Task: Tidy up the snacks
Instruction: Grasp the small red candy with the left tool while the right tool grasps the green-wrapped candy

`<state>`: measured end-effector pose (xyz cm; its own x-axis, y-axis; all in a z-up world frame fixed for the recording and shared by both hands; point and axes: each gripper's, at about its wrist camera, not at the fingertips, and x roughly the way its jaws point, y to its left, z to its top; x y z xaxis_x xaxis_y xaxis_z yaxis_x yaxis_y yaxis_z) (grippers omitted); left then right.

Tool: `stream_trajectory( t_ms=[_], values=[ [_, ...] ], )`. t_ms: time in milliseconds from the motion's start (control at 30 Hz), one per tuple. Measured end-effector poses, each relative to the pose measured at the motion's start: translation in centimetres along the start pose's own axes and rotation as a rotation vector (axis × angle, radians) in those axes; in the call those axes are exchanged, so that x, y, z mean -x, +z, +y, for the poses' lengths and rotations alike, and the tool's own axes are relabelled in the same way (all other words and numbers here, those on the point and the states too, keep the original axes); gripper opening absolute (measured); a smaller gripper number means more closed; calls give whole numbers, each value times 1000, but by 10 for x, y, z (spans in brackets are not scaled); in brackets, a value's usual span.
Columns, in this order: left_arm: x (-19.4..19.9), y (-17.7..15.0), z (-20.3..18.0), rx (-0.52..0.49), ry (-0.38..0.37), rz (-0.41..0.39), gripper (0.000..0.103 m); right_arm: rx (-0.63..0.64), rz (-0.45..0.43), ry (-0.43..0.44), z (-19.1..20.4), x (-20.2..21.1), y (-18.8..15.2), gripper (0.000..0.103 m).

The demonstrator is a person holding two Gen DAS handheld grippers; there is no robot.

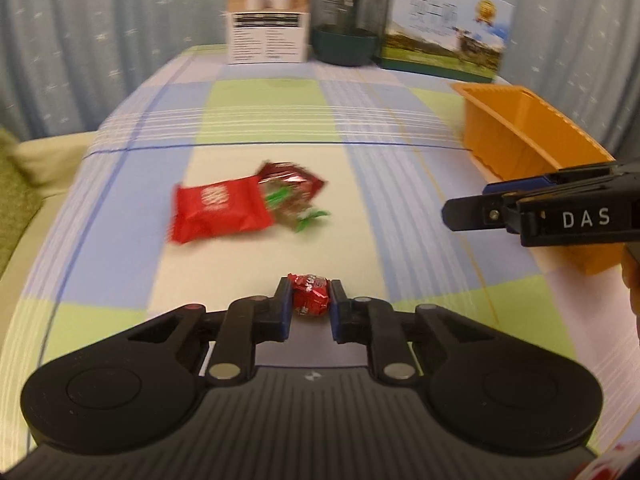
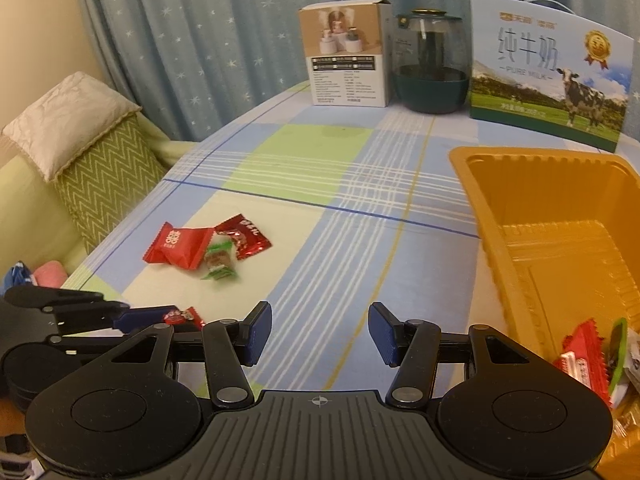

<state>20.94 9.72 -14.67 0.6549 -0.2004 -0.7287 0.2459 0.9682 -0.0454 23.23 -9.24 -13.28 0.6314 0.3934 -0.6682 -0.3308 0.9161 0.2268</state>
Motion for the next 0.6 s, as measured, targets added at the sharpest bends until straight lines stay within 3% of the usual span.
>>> stream_trajectory(
  t_ms=[267,433,500,600],
  values=[
    [24,-10,32,183,130,-65,16,98,-29,100,26,-22,5,55],
    [31,-11,42,234,152,-88,16,132,-45,148,40,-41,9,54],
    [32,-11,43,241,152,-95,16,140,-50,162,43,-49,11,42],
    [33,-12,43,253,150,-102,16,144,-52,169,47,-60,13,39]
  ],
)
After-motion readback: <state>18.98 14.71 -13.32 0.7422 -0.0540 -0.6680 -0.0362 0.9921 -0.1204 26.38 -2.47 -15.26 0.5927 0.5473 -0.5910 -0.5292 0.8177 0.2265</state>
